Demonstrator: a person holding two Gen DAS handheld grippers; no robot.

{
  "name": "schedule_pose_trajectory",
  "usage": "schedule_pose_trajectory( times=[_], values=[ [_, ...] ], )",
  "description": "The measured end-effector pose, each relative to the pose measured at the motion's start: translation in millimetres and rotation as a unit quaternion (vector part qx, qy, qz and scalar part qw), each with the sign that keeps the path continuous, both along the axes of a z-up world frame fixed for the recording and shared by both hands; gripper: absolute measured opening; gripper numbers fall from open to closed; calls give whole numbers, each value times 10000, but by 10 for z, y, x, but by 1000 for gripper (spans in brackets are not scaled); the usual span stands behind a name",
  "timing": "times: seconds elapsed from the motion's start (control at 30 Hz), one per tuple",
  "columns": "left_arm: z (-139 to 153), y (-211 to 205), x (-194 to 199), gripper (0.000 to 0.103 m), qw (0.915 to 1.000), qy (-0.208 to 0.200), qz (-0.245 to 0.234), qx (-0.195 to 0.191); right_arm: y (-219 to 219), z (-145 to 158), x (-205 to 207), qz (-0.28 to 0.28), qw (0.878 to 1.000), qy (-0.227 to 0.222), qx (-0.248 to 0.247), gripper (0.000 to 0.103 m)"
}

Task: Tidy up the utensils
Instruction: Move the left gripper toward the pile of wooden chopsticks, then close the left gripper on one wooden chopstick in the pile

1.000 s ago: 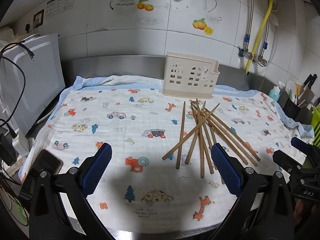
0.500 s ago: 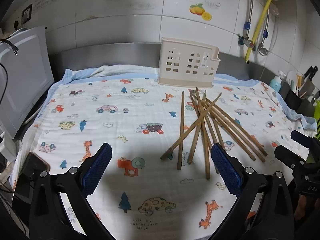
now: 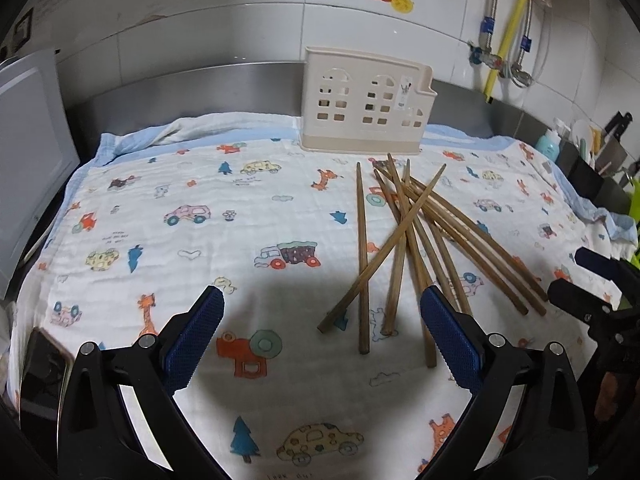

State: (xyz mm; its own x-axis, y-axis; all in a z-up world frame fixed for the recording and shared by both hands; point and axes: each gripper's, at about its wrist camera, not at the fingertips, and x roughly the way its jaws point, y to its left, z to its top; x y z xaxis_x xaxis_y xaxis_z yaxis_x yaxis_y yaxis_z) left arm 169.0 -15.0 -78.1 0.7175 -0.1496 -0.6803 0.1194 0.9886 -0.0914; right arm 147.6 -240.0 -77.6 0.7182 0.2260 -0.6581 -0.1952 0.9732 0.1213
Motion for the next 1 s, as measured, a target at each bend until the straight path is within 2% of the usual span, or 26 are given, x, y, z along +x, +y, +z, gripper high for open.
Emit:
schedule_pose_trajectory(
  times=[0.13, 0.23, 0.43, 0.53, 0.6, 0.73, 0.8, 0.9, 1.0],
  values=[
    [-36, 39, 69, 96, 9998, 54, -157, -55, -13, -30, 64, -4, 10000, 45, 11, 97],
    [-61, 40, 117, 90, 9993, 108, -349, -68, -11, -46, 104, 17, 10000, 72, 38, 97],
    [-120, -3, 186, 84, 9974, 182, -686, 124, 12, -84, 180, 40, 9999, 138, 15, 97],
    [-156, -5, 231, 72, 9961, 270, -827, 148, 15, -107, 212, 56, 9998, 172, 27, 97],
    [-185, -1, 258, 58, 9952, 333, -909, 105, 16, -125, 230, 69, 9998, 207, 33, 97],
    [-229, -23, 296, 46, 9932, 408, -1089, 41, 21, -152, 253, 86, 9997, 236, 36, 97],
    [-252, -41, 316, 36, 9922, 439, -1169, 26, 24, -160, 258, 98, 9996, 247, 37, 97],
    [-294, -67, 357, 29, 9906, 492, -1277, 27, 24, -171, 268, 120, 9996, 246, 9, 97],
    [-330, -80, 389, 27, 9891, 537, -1370, 34, -2, -177, 267, 114, 9997, 238, 13, 97]
  ],
)
